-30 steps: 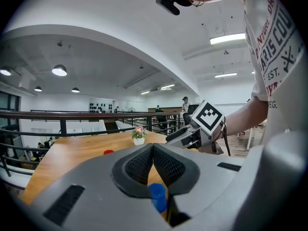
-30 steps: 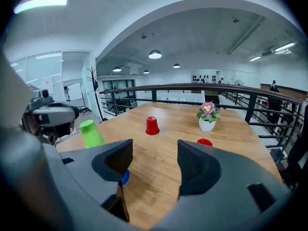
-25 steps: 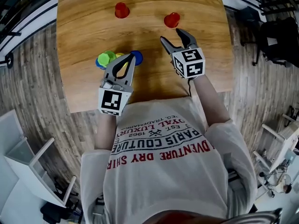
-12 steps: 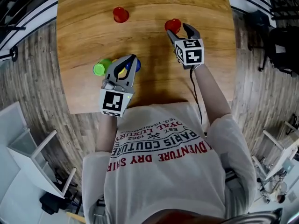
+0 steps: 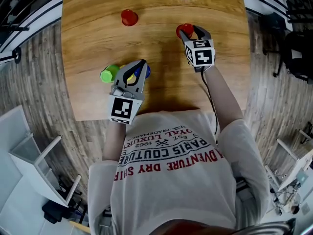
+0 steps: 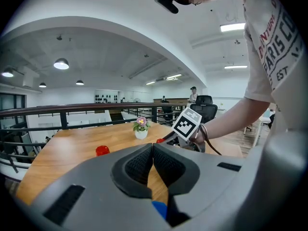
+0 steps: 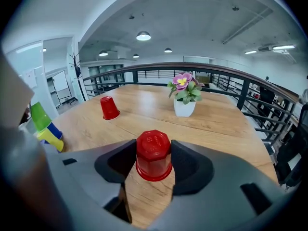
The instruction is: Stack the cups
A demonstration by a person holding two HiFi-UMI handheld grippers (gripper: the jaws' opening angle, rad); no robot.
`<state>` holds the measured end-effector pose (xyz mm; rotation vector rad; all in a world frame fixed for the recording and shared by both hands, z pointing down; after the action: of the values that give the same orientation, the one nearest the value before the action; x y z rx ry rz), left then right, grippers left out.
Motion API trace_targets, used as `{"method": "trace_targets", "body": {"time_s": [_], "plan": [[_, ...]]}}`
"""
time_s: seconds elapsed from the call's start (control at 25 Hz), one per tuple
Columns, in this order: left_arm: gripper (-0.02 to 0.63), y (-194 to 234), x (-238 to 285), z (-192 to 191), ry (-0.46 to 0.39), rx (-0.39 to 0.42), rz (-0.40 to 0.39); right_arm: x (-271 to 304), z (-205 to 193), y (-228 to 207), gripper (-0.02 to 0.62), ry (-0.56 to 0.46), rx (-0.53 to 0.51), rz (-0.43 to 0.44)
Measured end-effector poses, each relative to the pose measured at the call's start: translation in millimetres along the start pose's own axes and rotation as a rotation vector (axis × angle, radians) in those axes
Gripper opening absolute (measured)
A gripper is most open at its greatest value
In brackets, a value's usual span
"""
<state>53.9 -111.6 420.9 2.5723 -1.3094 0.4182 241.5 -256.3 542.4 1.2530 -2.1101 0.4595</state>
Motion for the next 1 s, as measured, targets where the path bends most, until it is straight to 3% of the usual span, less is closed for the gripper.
{"method": "trace_targets", "body": {"time_s": [0.44,1.0], "plan": [[0.017,-1,-23,7,-0.063,0.018,-0.023,-49,21,44,0.238,-0.075,-0.051,0.05],[0.017,25,-102,10,-0.128,0.046,-0.025,-99,52,168,0.238,-0.128,-0.164,0.18]]}}
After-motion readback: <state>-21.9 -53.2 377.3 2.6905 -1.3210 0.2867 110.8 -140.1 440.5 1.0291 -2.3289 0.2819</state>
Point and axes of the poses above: the fingertips, and each gripper's own axes: x forward along the fingers, y to its left, z out of its top, the point moved 4 cm from there along -x, backward along the fingers, and after that the axes turned 4 degrees about -x, right-handed, at the moved point
